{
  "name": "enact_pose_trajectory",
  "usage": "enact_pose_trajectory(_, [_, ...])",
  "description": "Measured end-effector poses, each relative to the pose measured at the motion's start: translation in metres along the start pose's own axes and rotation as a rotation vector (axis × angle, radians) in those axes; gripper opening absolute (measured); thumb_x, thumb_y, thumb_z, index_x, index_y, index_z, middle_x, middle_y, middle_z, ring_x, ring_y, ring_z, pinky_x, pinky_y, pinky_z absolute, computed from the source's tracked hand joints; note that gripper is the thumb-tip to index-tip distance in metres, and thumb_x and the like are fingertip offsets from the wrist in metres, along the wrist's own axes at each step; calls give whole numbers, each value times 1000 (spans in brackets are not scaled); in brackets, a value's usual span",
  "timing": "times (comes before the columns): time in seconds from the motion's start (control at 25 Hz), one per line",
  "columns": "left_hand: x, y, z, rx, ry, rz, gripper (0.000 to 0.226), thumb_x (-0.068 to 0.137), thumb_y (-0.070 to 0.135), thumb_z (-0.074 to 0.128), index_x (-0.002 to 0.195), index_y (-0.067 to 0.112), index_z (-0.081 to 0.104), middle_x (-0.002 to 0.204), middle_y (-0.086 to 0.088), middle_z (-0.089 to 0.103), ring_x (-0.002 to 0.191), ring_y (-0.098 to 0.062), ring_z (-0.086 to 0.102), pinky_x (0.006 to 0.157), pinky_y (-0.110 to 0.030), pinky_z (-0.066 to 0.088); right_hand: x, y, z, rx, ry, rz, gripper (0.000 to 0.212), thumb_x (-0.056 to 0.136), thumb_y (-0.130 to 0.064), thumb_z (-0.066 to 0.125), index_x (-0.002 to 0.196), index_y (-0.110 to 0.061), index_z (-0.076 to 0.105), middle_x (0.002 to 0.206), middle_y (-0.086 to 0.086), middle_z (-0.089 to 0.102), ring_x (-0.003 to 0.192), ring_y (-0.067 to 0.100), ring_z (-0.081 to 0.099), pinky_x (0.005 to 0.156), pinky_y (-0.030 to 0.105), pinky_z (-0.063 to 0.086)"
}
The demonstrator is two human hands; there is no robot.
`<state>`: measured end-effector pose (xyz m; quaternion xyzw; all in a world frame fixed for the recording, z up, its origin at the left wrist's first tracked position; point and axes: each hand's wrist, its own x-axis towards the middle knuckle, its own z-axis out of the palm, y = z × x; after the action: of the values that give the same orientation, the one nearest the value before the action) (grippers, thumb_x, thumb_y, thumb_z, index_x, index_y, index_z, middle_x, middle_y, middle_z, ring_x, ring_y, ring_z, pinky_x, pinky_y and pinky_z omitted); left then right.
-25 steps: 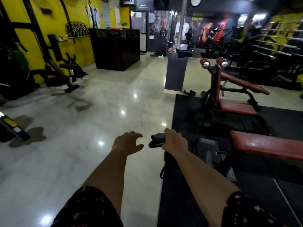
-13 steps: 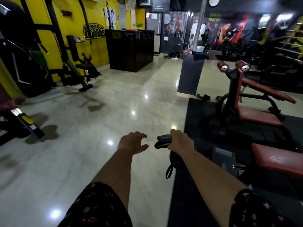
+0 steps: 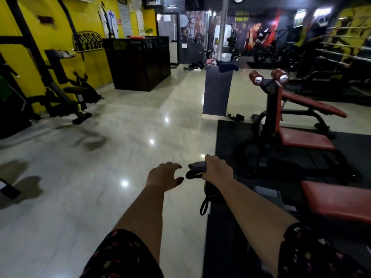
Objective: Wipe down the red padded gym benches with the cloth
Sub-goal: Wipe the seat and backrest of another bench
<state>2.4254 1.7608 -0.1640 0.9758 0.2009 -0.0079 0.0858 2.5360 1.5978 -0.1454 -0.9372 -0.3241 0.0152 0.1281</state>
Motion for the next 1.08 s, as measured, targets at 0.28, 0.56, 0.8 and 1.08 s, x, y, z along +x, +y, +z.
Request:
enact_pose_trajectory(0.28, [94,27,9,21,-39,136,56,94,52,53,146,35,39,146,5,44,130,-20,45,99,-38,44,55,50,6,19,12,127,46,79,-24,68,119,-17,47,119,6,52,109,30,53,82,40,47])
enact_pose_trajectory(0.56, [216,50,19,27,-103,365,56,95,53,52,146,34,39,146,2,45,130,-22,45,99,-41,46,124,97,-7,15,26,370,35,81,-24,70,102,-17,44,110,7,52,101,31,57,75,40,49])
enact_pose_trajectory(0.8, [299,81,17,-25,-163,552,56,95,51,54,145,32,41,145,0,44,130,-24,45,102,-44,45,157,121,-12,-43,33,537,38,80,-27,72,107,-18,47,112,4,52,103,29,56,75,39,48])
enact_pose_trajectory(1.08, [321,171,34,12,-238,882,55,94,53,52,144,34,42,144,2,44,130,-23,44,100,-44,45,101,183,-28,-53,106,848,39,81,-26,70,112,-15,49,117,7,55,107,32,57,81,40,49])
